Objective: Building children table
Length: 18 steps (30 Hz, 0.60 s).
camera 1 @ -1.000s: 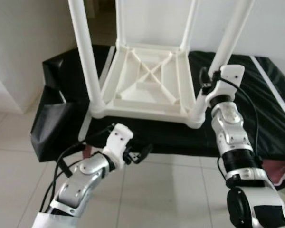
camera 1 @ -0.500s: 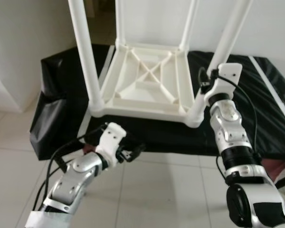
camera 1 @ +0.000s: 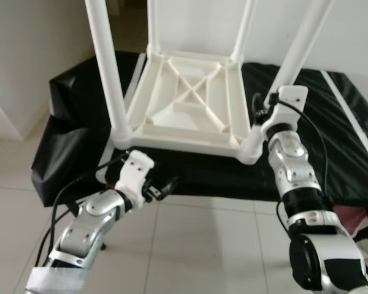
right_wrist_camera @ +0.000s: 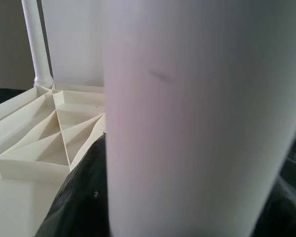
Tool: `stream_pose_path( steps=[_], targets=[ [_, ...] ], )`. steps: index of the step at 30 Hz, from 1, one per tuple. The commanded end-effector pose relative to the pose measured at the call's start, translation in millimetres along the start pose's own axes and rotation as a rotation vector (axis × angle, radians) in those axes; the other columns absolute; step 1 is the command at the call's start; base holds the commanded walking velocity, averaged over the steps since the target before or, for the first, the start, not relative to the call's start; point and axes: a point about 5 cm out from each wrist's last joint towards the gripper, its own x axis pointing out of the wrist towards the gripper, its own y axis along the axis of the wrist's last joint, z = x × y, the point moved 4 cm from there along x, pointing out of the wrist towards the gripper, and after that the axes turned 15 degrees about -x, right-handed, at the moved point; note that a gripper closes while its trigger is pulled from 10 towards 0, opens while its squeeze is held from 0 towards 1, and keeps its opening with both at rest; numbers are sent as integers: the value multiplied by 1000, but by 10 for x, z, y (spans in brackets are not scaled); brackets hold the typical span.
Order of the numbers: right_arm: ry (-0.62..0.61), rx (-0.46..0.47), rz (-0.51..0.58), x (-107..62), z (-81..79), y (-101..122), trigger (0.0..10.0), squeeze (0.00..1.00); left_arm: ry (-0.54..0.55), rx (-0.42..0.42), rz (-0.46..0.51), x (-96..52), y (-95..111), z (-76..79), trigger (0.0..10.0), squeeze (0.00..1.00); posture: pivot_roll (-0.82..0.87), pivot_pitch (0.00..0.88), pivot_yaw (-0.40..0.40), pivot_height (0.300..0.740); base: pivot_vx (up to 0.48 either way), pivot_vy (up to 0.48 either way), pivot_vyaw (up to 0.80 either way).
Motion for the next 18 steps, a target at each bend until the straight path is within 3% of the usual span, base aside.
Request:
stream_pose_path(
  steps=[1, 6, 9, 12, 15, 17, 18],
  targets=[
    [0, 22, -27, 27, 18, -21, 10000, 0, -30, -12, -28, 4, -41, 2, 10000, 0, 41, 57, -48, 740, 0, 0, 0],
    [0, 81, -55, 37, 12, -51, 10000, 0, 24, -10, -38, 12, -56, -104, 10000, 0, 40, 54, -49, 740, 0, 0, 0],
    [-39, 313, -104, 3, 33, -128, 10000, 0, 359, -45, -114, 6, -150, -710, 10000, 0, 44, 52, -51, 740, 0, 0, 0],
    [-53, 380, -109, -9, 45, -137, 10000, 0, 438, -59, -114, -7, -143, -839, 10000, 0, 44, 52, -51, 740, 0, 0, 0],
    [-110, 718, -99, -57, 95, -148, 10000, 0, 616, -36, -133, -24, -134, -1110, 10000, 0, 39, 49, -49, 740, 0, 0, 0],
    [-110, 718, -99, -57, 95, -148, 10000, 0, 616, -36, -133, -24, -134, -1110, 10000, 0, 39, 49, -49, 740, 0, 0, 0],
    [-116, 783, -100, -74, 99, -164, 10000, 0, 654, -37, -141, -22, -139, -1166, 10000, 0, 37, 48, -49, 740, 0, 0, 0]
  ],
)
